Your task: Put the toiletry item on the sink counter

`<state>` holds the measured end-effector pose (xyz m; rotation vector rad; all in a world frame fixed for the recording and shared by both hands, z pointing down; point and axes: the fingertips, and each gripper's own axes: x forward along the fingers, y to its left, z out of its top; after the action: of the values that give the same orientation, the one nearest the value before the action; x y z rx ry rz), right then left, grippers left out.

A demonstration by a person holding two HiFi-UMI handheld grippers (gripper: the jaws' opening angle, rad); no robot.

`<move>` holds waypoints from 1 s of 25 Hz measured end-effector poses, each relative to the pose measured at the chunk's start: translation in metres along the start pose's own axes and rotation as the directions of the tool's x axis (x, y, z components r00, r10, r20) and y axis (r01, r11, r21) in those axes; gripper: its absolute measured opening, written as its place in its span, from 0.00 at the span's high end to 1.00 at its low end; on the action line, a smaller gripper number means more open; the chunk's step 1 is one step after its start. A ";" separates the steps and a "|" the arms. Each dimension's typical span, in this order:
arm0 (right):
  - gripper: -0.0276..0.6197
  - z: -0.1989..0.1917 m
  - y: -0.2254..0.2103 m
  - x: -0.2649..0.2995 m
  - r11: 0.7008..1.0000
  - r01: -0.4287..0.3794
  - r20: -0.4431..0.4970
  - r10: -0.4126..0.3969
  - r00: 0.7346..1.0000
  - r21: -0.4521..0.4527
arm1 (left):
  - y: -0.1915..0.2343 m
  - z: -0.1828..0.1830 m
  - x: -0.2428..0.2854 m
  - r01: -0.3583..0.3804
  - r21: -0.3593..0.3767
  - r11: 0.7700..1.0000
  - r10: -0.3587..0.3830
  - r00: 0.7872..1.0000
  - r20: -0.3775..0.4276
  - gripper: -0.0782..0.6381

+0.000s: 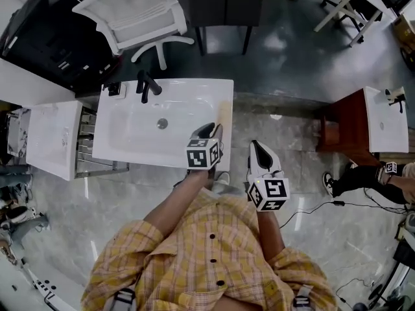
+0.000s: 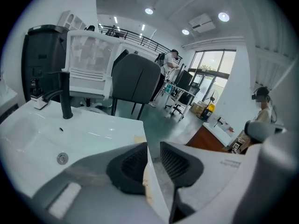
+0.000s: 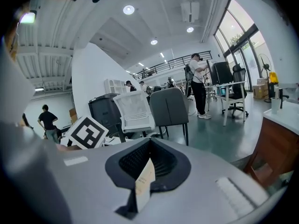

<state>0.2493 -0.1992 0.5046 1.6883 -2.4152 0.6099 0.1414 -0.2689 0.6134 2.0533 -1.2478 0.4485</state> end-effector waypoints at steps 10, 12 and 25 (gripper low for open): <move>0.96 0.029 0.013 -0.012 1.000 -0.024 0.055 0.025 0.998 -0.015 | -0.030 0.046 -0.073 0.008 0.173 0.985 -0.041 0.982 0.186 0.89; 0.96 0.034 0.019 -0.015 0.999 -0.039 0.070 0.041 0.997 -0.021 | -0.034 0.050 -0.085 0.006 0.183 0.983 -0.046 0.976 0.214 0.89; 0.96 0.070 0.051 -0.018 0.993 -0.080 0.162 0.092 0.982 -0.082 | -0.037 0.078 -0.146 -0.026 0.219 0.975 -0.058 0.928 0.367 0.89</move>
<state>0.2172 -0.1964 0.4216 1.6738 -2.6012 0.3980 0.0992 -0.2188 0.4567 2.4172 -1.4517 0.1977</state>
